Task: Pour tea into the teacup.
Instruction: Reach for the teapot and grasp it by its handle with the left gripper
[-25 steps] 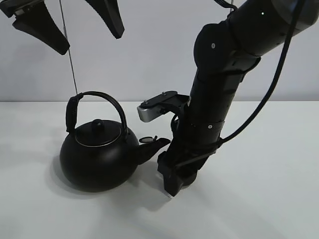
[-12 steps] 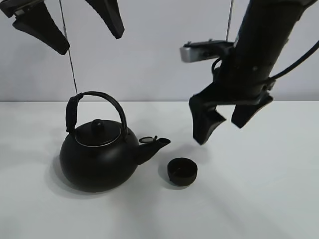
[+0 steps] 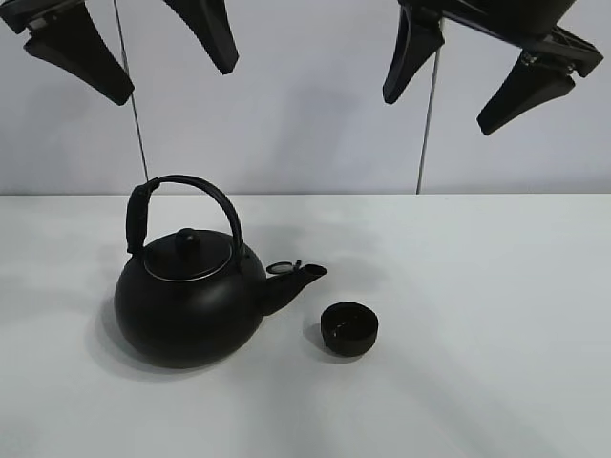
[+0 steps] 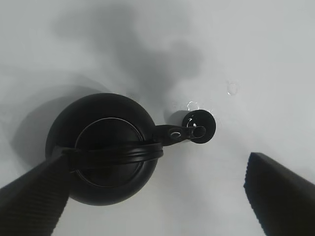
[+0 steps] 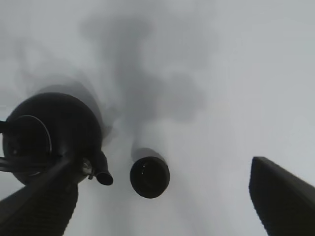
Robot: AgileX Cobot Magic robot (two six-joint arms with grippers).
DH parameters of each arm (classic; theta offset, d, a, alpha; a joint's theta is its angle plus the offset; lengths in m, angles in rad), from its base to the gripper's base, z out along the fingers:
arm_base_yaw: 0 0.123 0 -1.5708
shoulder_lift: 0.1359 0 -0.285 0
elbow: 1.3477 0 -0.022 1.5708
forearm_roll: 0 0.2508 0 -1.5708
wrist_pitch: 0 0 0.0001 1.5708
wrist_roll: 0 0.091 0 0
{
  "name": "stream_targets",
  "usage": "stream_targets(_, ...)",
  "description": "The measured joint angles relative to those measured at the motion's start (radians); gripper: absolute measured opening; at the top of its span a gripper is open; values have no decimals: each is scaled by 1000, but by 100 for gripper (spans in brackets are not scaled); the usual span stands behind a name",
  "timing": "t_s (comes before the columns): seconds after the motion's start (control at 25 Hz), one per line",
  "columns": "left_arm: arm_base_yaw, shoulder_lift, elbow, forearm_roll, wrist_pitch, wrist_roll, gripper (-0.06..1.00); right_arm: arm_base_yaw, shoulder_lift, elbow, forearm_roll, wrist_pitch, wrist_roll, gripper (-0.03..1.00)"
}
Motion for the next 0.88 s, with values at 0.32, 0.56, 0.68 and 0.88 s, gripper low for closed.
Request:
stream_targets(0.32, 0, 0, 0, 0, 0, 0, 69, -2, 0, -13, -40, 34, 52, 65)
stream_targets(0.56, 0, 0, 0, 0, 0, 0, 69, -3, 0, -13, -41, 49, 52, 65)
stream_targets(0.68, 0, 0, 0, 0, -12, 0, 69, -3, 0, -13, -41, 49, 52, 65)
stream_targets(0.88, 0, 0, 0, 44, -44, 17, 69, -3, 0, -13, -41, 46, 52, 65)
